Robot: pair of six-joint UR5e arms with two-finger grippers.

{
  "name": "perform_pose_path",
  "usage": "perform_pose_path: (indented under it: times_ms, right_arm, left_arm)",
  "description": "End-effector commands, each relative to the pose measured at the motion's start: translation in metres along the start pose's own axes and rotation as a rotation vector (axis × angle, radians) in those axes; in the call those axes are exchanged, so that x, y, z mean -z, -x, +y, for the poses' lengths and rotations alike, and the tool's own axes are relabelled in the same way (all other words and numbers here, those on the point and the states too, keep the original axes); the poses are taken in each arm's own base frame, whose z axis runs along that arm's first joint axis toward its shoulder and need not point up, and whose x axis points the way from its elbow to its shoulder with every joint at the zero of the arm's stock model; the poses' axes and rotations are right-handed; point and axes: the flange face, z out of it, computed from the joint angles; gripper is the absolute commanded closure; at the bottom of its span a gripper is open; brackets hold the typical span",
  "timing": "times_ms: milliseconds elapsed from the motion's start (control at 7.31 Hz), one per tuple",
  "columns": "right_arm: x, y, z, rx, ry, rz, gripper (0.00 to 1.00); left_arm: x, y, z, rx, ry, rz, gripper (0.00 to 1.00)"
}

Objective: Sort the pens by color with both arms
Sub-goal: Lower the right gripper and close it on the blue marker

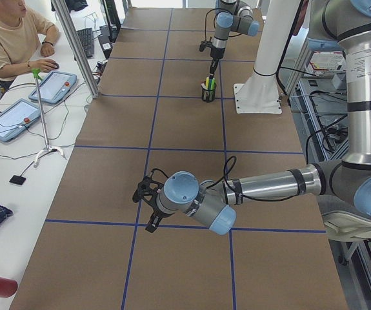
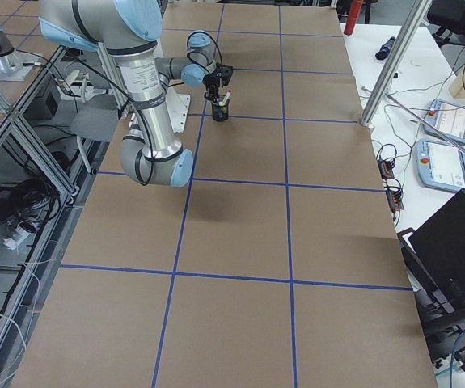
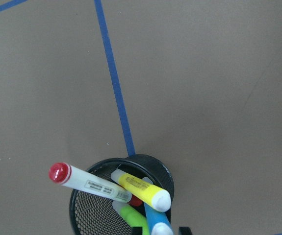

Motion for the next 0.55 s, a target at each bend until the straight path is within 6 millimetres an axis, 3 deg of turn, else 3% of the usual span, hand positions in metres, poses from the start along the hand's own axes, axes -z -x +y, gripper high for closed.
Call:
perform_pose_path:
  times_ms: [0, 410]
  right_arm:
    - [-0.001, -0.001, -0.002, 0.000, -0.001, -0.004, 0.63]
    - [0.000, -0.005, -0.015, -0.014, -0.017, 0.006, 0.63]
  left_arm:
    - [0.000, 0.000, 0.000, -0.001, 0.000, 0.000, 0.00]
    - [0.000, 0.000, 0.001, 0.000, 0.001, 0.000, 0.00]
